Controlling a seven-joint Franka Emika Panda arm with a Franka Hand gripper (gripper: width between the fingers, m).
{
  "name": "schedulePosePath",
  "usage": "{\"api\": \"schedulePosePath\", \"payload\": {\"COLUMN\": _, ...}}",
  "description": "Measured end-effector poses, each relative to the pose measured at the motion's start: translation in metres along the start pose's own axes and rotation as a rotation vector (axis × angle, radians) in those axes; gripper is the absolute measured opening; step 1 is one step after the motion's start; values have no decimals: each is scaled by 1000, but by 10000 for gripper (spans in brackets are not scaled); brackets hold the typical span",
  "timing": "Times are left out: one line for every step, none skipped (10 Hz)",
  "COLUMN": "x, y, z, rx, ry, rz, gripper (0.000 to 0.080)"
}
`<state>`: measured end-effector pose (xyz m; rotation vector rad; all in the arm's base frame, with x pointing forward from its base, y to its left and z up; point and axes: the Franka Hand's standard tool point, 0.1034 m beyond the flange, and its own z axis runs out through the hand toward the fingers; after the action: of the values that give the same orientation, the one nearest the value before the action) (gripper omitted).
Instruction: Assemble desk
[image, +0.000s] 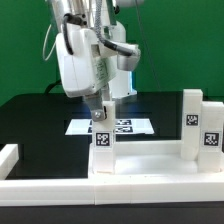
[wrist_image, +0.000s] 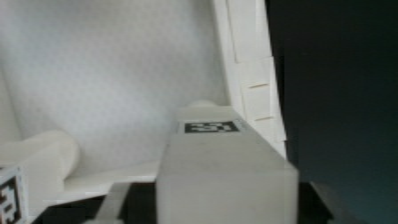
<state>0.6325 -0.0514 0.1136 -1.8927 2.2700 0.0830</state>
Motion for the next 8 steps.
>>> {"api": "schedulePosePath", "payload": {"x": 0, "y": 0, "z": 0, "rx": 0, "ry": 0, "rz": -33, "gripper": 301}}
{"api": "schedulePosePath", "payload": {"x": -1, "y": 0, "z": 0, "rx": 0, "ry": 4, "rz": -72, "gripper": 479}}
{"api": "schedulePosePath", "payload": {"x": -3, "y": -2, "z": 1, "rx": 3, "ry": 21, "rz": -313, "gripper": 479}}
{"api": "schedulePosePath", "payload": {"x": -9, "y": 0, "z": 3, "rx": -5, "ry": 18, "rz": -536, "gripper": 612}}
{"api": "schedulePosePath", "payload": {"x": -13, "y": 1, "z": 5, "rx": -8, "ry": 12, "rz": -643, "gripper": 638}}
{"api": "schedulePosePath", "payload": {"x": -11, "y": 0, "z": 4, "rx": -8, "ry": 16, "rz": -692, "gripper": 647}}
{"api": "schedulePosePath", "payload": {"x": -10, "y": 0, "z": 4, "rx": -8, "ry": 16, "rz": -771, "gripper": 647}}
{"api": "schedulePosePath", "payload": {"x": -10, "y": 0, "z": 4, "rx": -9, "ry": 16, "rz": -832, "gripper": 647}}
